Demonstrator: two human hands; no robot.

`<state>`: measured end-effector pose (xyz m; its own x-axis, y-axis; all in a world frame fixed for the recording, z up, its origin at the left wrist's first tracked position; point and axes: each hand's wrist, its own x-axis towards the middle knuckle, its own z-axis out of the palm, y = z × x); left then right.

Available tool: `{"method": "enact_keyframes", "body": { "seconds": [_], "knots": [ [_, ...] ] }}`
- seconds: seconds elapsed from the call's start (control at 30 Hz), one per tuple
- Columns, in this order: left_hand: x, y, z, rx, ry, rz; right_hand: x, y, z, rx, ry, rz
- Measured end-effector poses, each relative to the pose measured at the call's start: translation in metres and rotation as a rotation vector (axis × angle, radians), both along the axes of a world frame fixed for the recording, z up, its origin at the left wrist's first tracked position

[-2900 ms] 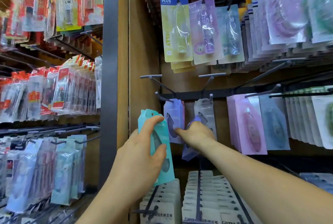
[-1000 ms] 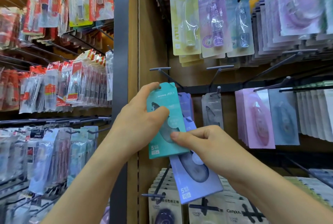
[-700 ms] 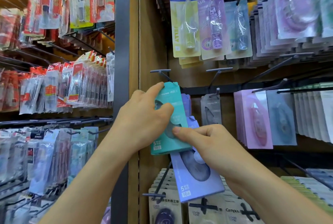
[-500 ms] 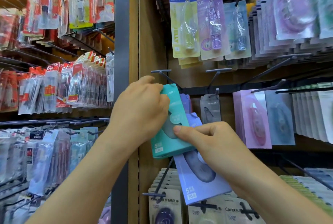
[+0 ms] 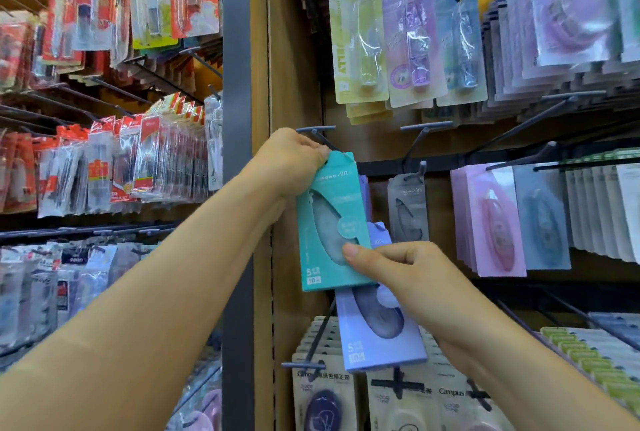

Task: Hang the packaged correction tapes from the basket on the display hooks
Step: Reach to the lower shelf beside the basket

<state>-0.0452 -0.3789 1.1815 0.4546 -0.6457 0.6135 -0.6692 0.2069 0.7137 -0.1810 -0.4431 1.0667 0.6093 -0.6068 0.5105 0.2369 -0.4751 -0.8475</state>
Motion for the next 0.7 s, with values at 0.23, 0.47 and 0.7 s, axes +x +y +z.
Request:
{"method": "enact_keyframes", "body": {
  "seconds": [0.23,0.47,0.7],
  "knots": [
    [0.002,-0.012,-0.015,-0.108,0.392,-0.165,0.007,-0.001,0.002,0.001,0.065,-0.036],
    [-0.004,0.0,-0.085,-0.02,-0.401,0.226,0.018,-0.014,0.008,-0.312,0.182,-0.413],
    [0.007,-0.039,-0.082,0.002,-0.314,0.295,0.0,-0.026,0.008,-0.475,0.447,-0.468]
  ]
}}
